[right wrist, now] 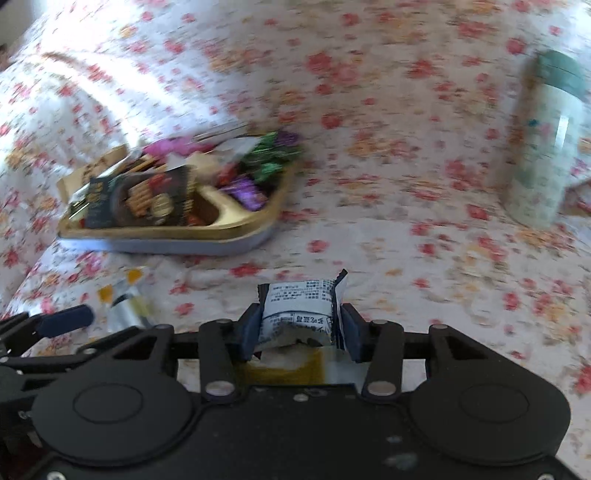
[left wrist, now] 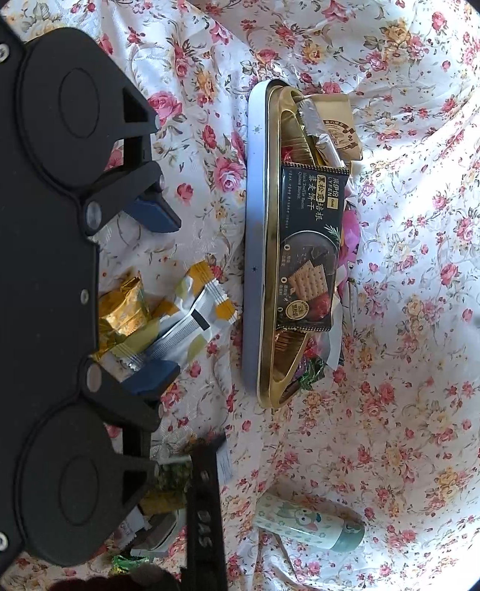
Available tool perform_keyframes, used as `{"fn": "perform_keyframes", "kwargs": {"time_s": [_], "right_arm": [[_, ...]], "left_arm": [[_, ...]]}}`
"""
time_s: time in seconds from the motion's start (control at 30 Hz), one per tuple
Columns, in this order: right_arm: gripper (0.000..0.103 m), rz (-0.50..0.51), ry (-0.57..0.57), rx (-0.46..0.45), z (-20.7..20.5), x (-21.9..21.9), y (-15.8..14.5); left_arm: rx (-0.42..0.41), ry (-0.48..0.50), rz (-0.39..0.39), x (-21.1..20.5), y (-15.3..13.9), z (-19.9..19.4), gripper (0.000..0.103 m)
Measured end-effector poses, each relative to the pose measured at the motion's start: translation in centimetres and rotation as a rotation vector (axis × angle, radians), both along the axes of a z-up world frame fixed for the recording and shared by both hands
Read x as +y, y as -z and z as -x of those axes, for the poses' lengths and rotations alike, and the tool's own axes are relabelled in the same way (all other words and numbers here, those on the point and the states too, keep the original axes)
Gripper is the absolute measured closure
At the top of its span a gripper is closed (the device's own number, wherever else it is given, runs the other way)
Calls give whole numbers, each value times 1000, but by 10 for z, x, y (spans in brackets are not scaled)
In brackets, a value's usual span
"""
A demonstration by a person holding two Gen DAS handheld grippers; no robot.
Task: Organize snacks
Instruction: 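Close the left gripper on the silver-yellow wrapper while the right gripper holds the white packet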
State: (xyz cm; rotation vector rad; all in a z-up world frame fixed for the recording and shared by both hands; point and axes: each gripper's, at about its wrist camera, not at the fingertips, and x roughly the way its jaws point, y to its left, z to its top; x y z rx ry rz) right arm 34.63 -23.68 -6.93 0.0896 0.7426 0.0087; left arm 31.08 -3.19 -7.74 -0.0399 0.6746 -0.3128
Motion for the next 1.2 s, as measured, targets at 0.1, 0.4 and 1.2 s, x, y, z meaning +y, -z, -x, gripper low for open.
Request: {"fn": "perform_keyframes", "kwargs": {"time_s": [0.1,0.4,1.2], "right_arm": [[55,-33,52,-23,9,-22,-5],[55,-81,176,-97,37,-69,-6],[52,49,168,-149,54,-90,24]], "left_arm": [[-1,1,-7,-1,0,0,25],[-3,7,-31,-3,1,-1,25],[-4,29,-130,-13,4,-3,17]]}}
